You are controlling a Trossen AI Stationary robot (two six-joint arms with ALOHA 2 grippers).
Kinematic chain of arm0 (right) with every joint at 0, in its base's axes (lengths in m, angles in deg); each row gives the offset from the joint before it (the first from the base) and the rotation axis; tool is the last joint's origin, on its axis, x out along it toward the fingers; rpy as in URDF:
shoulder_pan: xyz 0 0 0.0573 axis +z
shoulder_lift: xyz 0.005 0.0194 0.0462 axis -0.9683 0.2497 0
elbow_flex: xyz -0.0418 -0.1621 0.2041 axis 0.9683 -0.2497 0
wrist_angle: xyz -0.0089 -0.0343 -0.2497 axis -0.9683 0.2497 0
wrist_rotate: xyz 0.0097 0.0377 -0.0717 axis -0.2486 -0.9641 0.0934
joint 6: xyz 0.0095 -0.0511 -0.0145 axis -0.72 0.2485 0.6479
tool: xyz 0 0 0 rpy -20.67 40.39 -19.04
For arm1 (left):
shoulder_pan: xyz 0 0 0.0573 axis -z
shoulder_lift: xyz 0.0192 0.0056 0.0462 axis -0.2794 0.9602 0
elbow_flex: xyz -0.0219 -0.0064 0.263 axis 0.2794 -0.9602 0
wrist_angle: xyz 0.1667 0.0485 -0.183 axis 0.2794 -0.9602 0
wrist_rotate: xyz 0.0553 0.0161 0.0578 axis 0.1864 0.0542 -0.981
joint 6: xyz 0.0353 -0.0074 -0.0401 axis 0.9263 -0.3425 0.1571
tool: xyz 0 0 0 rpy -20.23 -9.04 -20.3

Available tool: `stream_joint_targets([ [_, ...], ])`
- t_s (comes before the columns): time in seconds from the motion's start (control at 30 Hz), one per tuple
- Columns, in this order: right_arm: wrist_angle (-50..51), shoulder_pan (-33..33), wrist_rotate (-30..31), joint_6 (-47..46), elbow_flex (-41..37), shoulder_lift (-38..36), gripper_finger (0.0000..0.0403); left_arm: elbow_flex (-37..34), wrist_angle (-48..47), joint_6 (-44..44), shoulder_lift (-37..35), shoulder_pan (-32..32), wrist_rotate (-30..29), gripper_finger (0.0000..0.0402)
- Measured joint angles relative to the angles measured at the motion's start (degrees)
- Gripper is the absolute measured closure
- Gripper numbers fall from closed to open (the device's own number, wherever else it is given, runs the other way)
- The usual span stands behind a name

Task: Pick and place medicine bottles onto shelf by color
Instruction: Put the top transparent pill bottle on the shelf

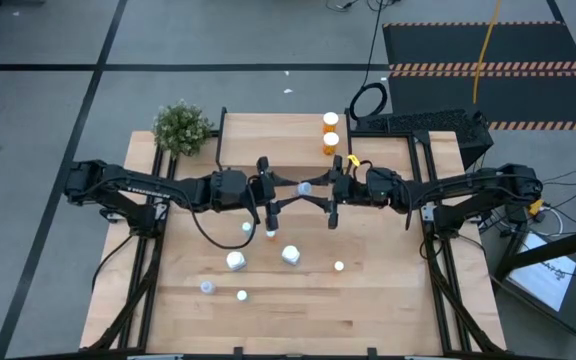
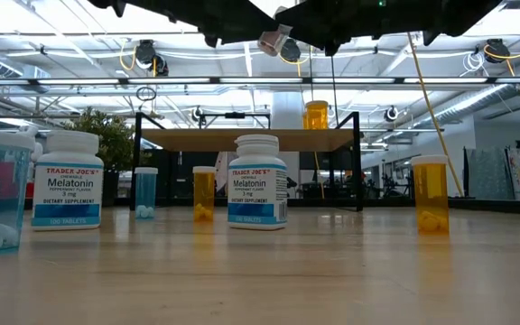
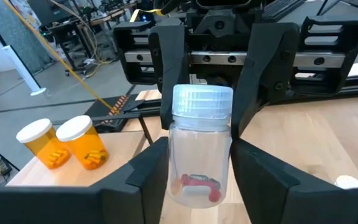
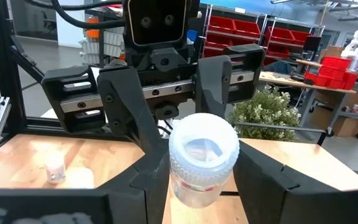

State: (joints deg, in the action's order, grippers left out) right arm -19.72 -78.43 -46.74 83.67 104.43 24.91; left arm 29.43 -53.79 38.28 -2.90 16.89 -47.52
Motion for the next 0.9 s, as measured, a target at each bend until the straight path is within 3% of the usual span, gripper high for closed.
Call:
stream_joint_targets([
  [0.23,0.53,0.0,0.04,0.88,0.0,-0.02,0.025,0.01,-0.09,0.31,0.0,0.0,-0.07,0.0264],
  [0.9,0.92,0.0,-0.02,1.03,-0.11,0.09,0.025,0.01,-1.98,-1.06,0.0,0.0,0.61,0.0258],
])
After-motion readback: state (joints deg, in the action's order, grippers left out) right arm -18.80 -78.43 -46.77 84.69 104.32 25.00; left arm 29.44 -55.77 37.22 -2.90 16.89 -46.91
